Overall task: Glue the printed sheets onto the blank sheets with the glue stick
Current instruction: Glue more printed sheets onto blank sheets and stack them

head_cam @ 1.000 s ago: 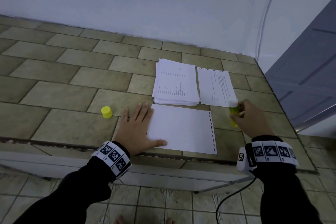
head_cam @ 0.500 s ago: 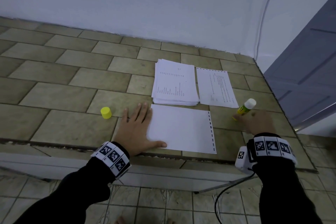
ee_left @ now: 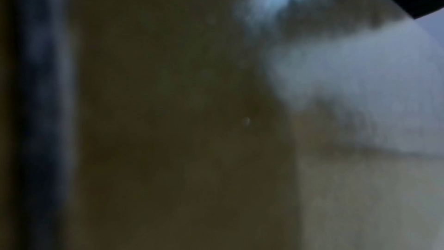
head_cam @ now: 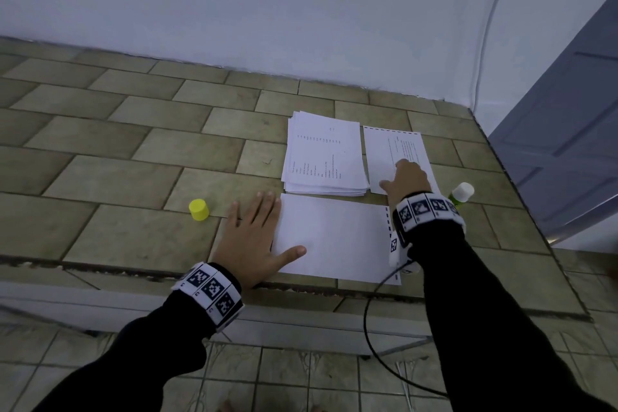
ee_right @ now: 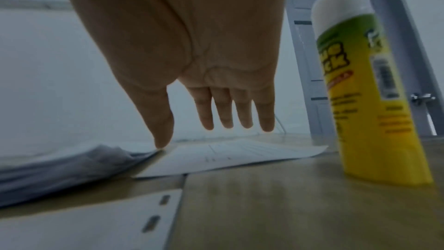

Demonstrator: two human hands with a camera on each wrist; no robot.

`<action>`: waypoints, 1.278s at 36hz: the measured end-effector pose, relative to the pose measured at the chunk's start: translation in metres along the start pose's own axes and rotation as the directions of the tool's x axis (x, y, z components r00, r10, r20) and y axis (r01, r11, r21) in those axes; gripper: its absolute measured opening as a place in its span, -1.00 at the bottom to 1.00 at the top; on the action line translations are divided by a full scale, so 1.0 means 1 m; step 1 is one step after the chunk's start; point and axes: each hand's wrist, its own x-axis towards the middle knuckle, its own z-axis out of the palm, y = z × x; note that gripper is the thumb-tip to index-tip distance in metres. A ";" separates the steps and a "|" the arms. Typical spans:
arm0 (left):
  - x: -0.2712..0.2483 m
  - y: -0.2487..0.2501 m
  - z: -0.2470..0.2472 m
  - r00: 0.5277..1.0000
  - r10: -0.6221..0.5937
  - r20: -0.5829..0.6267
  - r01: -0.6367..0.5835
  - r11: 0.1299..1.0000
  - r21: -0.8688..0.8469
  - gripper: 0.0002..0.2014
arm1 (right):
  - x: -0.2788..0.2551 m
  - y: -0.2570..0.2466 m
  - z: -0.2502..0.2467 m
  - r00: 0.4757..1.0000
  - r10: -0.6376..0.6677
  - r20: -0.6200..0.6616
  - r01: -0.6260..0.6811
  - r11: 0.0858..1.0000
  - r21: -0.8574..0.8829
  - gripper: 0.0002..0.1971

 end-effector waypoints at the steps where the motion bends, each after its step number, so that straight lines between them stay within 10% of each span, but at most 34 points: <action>1: 0.000 0.000 0.000 1.000 0.000 -0.001 0.000 1.000 0.000 0.25 | 0.005 0.000 0.004 0.999 0.032 0.020 -0.032 0.999 -0.025 -0.46; 15: 0.000 -0.002 0.005 0.999 0.005 -0.049 -0.006 1.000 -0.030 0.18 | 0.029 0.016 0.002 0.997 0.066 0.039 -0.062 0.993 -0.097 -0.55; 23: -0.001 -0.007 0.003 0.990 0.021 -0.140 -0.041 0.989 -0.142 0.11 | 0.023 0.011 -0.024 0.975 0.110 -0.192 -0.039 0.939 0.341 -0.60; 30: 0.003 -0.011 0.007 0.961 -0.004 -0.277 -0.089 0.942 -0.322 0.02 | -0.019 -0.011 -0.041 0.941 -0.123 -0.316 0.283 0.798 0.531 -0.62; 37: 0.005 -0.020 -0.004 0.874 -0.278 -0.399 -0.206 0.533 -0.821 -0.26 | -0.068 0.004 -0.023 0.894 -0.397 -0.207 0.442 0.708 0.551 -0.63; 42: 0.017 -0.015 -0.042 0.938 -0.344 0.037 0.031 -0.024 -0.999 -0.61 | -0.089 0.022 -0.009 0.863 -0.496 -0.094 0.457 0.690 0.562 -0.63; 46: 0.012 -0.018 -0.045 0.971 -0.210 0.110 0.108 -0.020 -0.994 -0.79 | -0.095 0.031 0.000 0.848 -0.526 -0.061 0.450 0.655 0.607 -0.58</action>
